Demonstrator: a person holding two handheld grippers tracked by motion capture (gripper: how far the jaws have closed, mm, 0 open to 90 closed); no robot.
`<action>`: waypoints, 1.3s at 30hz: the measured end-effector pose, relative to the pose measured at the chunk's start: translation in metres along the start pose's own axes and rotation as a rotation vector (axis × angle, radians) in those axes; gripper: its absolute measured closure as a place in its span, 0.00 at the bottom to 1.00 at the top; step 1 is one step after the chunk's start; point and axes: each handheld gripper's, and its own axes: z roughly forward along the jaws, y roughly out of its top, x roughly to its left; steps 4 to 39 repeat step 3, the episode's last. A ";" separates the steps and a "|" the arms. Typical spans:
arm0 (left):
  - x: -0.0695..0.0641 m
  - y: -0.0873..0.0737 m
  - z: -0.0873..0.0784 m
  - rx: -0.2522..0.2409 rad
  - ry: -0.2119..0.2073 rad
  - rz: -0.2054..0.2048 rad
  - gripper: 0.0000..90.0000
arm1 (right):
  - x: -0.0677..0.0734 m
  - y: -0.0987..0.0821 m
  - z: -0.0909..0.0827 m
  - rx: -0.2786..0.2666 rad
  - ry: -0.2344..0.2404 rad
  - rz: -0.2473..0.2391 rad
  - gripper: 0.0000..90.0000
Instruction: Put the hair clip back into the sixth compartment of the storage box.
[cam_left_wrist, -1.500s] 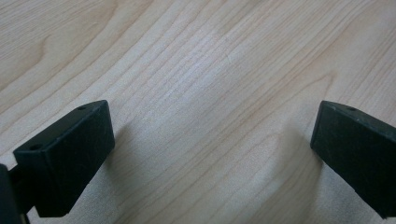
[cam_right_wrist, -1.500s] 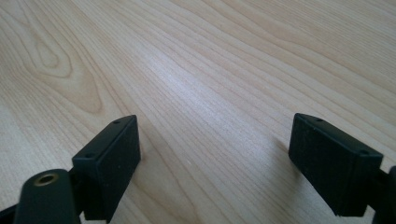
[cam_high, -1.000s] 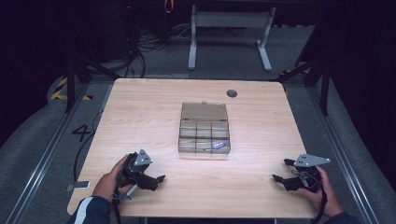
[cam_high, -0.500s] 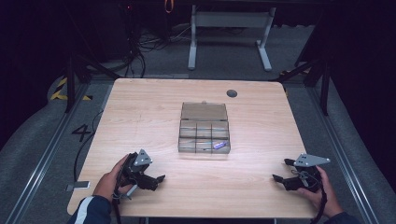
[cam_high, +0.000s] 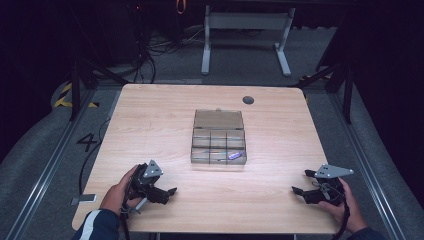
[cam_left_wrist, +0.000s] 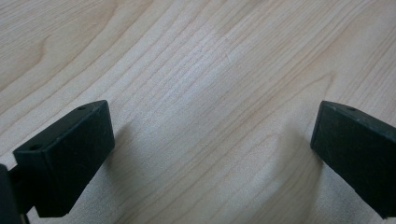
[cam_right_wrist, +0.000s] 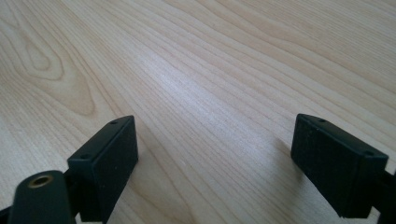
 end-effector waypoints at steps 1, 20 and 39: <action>0.000 0.000 0.000 0.000 0.000 0.000 0.00 | 0.000 0.000 0.000 0.000 -0.001 0.000 0.16; 0.000 0.000 0.000 0.001 0.000 0.001 0.00 | 0.000 0.000 0.000 0.000 -0.002 0.002 0.16; 0.000 0.000 0.000 0.001 0.000 0.001 0.00 | 0.000 0.000 0.000 0.000 -0.002 0.002 0.16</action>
